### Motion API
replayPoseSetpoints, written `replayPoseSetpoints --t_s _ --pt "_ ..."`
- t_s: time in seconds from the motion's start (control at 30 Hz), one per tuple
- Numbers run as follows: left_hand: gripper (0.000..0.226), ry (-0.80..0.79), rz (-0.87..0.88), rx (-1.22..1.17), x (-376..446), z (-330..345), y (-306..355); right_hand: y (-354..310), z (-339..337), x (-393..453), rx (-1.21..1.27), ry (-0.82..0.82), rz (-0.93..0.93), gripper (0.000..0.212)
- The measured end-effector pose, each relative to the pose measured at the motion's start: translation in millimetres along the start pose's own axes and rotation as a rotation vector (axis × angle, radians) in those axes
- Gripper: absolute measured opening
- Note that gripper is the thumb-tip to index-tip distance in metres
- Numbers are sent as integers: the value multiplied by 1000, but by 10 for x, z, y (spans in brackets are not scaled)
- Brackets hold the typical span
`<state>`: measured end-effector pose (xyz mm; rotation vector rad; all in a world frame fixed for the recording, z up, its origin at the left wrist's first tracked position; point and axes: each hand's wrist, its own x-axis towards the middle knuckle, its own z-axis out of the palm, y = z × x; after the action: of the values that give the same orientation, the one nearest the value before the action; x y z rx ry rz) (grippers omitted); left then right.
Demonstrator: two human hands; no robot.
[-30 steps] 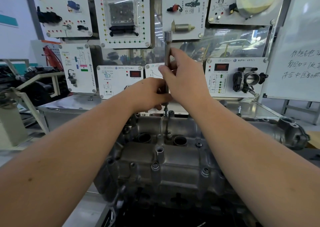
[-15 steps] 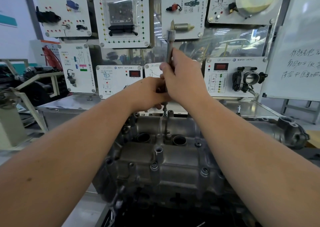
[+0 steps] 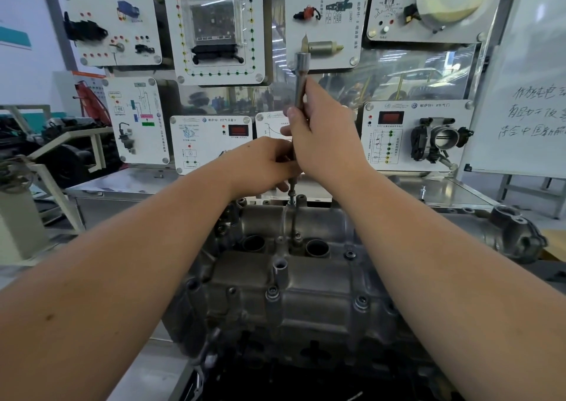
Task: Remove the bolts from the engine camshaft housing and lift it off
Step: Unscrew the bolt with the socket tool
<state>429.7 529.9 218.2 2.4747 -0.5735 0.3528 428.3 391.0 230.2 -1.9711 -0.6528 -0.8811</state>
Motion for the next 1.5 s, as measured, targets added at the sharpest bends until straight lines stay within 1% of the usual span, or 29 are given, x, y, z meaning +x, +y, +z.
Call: replayPoseSetpoints --t_s 0.07,0.1,0.27,0.37,0.4,0.5,0.57,0.63,0.73,0.8,0.87,0.9,1.03,1.07,1.1,1.2,1.23,1.33,1.43,1.5 --pt "15 -4 -6 -18 -4 -6 -8 -8 3 -12 10 -19 11 47" --pt "14 -1 -8 -20 -12 -8 -2 -10 5 -23 14 -24 8 49" --pt "4 26 15 35 -1 5 -5 -6 -6 -21 -42 31 -22 39" --pt "16 20 6 20 8 1 -15 -3 -10 -6 2 23 -8 30" --pt "16 10 4 10 8 1 -15 -7 -8 -5 21 14 1 31" --pt "12 8 4 1 12 -4 -20 -15 4 -11 15 -3 24 43" --pt "11 9 8 19 5 -6 -12 -14 4 -20 29 -3 18 44" --pt "6 15 15 33 8 -5 -11 -15 -5 -31 15 21 -11 41" --pt "16 22 10 50 17 5 -15 -15 -13 -28 -16 40 -28 30" --pt "17 25 5 52 12 8 -6 -7 -12 -19 -7 38 -13 20" --pt "17 16 5 20 7 7 -1 6 -12 -5 0 29 7 17" --pt "17 8 6 6 4 2 -6 9 -12 -3 4 22 11 20" --pt "12 12 11 33 -1 -2 -7 5 -6 -26 17 -3 -2 49" --pt "11 16 11 38 4 0 -10 6 -8 -35 12 6 -13 52" --pt "12 19 9 42 11 1 -11 7 -11 -36 1 16 -21 51" --pt "17 25 -10 32 22 5 -19 14 -1 -9 -22 7 -16 32" --pt "16 21 -9 23 21 2 -20 14 5 1 -15 -2 -1 29" --pt "11 1 0 -2 20 1 -18 12 3 7 10 -21 23 28" --pt "10 6 -4 9 4 -8 -11 28 9 -15 4 -22 -7 23" --pt "8 20 2 36 15 -3 -16 26 12 -25 -13 -4 -16 33"
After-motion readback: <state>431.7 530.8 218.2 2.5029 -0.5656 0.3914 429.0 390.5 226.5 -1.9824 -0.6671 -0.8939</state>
